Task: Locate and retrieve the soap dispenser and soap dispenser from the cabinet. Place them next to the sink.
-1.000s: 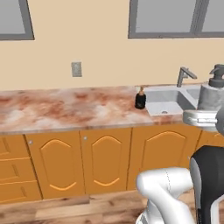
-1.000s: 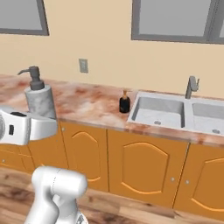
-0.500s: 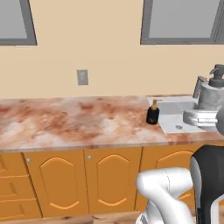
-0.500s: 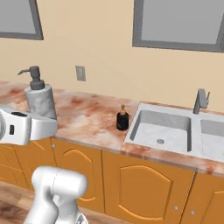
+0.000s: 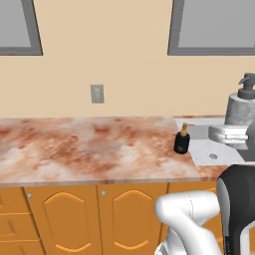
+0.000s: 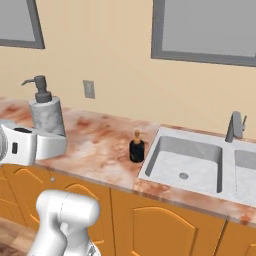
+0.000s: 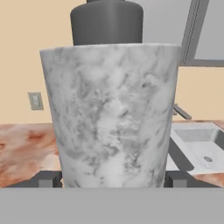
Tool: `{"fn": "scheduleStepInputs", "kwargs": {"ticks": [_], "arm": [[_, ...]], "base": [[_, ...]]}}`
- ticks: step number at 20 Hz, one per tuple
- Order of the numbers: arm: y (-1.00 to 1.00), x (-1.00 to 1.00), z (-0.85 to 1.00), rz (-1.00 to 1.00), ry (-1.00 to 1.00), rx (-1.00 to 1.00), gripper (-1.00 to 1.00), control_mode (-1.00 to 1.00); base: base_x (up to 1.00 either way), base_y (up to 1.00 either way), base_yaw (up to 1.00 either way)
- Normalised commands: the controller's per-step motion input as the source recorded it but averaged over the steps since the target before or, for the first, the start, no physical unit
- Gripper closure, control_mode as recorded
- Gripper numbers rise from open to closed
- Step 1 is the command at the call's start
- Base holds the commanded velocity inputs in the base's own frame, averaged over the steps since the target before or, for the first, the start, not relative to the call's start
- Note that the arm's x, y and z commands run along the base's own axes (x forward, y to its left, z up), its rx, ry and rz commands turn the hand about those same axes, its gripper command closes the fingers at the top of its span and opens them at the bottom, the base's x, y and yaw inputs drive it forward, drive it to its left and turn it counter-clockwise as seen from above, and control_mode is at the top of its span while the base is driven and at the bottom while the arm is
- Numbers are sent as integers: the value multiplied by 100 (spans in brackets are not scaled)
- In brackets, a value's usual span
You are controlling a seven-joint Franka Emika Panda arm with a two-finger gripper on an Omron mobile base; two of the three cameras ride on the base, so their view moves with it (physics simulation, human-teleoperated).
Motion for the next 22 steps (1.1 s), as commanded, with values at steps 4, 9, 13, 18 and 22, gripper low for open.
{"fn": "scheduleStepInputs", "kwargs": {"ticks": [4, 9, 13, 18, 22], "arm": [[0, 0, 0, 0, 0, 0, 100, 100], [0, 0, 0, 0, 0, 0, 100, 100], [0, 0, 0, 0, 0, 0, 100, 100], [0, 0, 0, 0, 0, 0, 100, 100], [-7, 33, -5, 8, 0, 2, 100, -100]], "base": [[29, -9, 1], [11, -1, 0], [2, 0, 0], [0, 0, 0], [0, 0, 0]]}}
